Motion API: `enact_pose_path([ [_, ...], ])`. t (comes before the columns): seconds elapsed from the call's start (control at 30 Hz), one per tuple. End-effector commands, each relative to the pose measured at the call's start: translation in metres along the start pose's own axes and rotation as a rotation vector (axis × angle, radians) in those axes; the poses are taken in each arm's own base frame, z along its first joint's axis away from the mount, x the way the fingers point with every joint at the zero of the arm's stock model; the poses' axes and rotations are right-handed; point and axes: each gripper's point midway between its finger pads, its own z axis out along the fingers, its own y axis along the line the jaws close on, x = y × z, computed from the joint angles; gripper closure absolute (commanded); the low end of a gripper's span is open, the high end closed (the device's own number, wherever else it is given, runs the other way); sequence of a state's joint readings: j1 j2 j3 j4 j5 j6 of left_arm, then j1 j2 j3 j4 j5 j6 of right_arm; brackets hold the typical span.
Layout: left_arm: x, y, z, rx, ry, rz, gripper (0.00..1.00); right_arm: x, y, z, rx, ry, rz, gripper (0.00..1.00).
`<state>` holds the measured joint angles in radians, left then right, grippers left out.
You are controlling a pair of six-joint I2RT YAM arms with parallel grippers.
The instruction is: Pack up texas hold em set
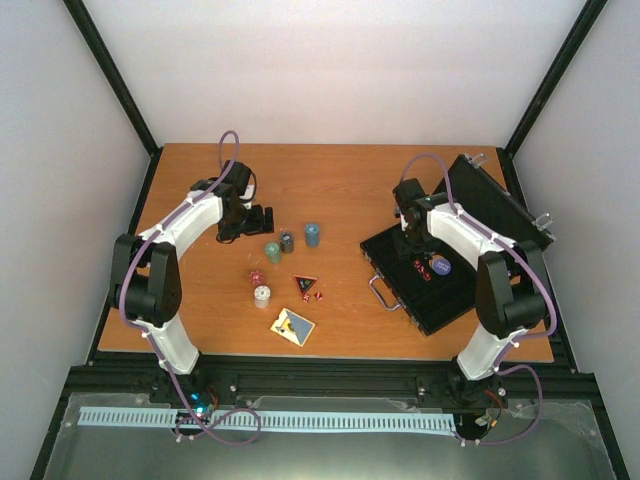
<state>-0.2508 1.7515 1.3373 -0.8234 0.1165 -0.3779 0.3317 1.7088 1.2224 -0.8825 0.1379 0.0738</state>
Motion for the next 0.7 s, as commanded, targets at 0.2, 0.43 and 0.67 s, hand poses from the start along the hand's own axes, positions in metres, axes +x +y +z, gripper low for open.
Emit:
enact_pose_path([
  [0.2,-0.01,-0.004,-0.004,0.004,-0.027,0.011,0.0,-0.009,0.026,0.021,-0.122,0.006,-0.023,0.5],
  [0.43,-0.01,-0.004,-0.004,0.0,-0.027,0.012,0.0,0.003,0.03,0.037,-0.135,0.06,-0.029,0.5],
  [0.67,-0.011,-0.004,-0.002,0.001,-0.023,0.011,0.0,0.021,0.021,0.047,-0.087,0.111,-0.019,0.5],
])
